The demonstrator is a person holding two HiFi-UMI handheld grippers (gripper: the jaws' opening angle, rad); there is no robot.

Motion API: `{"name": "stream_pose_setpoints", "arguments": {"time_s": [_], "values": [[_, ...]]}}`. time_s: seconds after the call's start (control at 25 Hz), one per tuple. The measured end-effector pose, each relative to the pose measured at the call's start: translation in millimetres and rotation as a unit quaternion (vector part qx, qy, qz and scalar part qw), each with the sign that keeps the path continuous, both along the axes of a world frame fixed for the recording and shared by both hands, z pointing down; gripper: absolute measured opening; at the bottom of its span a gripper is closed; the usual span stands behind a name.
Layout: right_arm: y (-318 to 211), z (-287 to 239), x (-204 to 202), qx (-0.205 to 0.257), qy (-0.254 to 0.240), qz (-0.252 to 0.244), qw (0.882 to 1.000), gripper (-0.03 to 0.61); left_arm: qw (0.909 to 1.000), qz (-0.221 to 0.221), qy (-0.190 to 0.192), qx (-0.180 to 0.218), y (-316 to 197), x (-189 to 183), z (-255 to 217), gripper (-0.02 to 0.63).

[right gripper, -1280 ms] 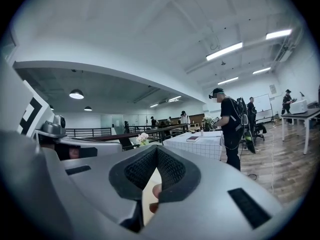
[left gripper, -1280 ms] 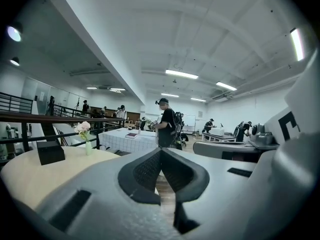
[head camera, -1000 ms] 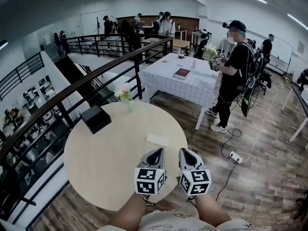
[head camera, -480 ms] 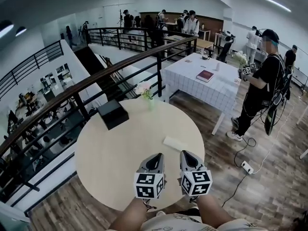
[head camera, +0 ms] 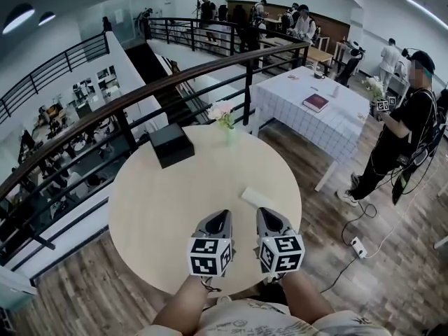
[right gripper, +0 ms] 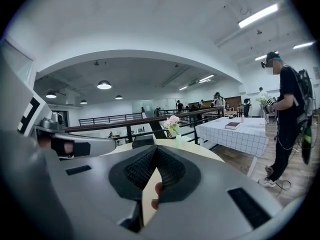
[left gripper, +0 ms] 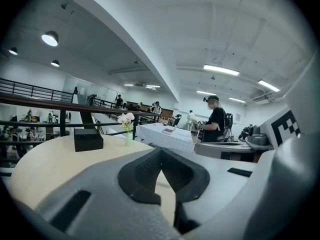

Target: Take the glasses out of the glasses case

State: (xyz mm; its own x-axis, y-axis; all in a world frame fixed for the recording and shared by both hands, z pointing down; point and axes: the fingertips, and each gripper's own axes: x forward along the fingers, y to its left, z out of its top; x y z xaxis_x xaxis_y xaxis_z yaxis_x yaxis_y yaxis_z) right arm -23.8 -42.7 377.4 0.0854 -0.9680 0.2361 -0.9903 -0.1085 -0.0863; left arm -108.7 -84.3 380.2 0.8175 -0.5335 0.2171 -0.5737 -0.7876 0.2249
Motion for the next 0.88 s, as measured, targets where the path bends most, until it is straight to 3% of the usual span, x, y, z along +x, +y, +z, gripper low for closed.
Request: {"name": "stream_pose_setpoints", "arguments": {"time_s": [0.12,0.52,0.72,0.88], "values": [[-2,11,19,-0.010,-0.002,-0.003,1.000,0.009,0.9999,-0.008,-0.010,-0.009,0,14,11,0.014],[-23,51,75,-0.070,0.092,-0.067,0.991,0.009,0.9966,-0.063,-0.035,-0.042,-7,55,43,0.014],[-32,74,95,-0.096,0.099,-0.094,0.986,0.009,0.9930,-0.091,-0.046,-0.060,-11,67,62,0.014],[-41,103,111,-0.125,0.104,-0.135,0.977,0.009,0.9882,-0.116,-0.081,-0.059,-16,85,80,0.014]]}}
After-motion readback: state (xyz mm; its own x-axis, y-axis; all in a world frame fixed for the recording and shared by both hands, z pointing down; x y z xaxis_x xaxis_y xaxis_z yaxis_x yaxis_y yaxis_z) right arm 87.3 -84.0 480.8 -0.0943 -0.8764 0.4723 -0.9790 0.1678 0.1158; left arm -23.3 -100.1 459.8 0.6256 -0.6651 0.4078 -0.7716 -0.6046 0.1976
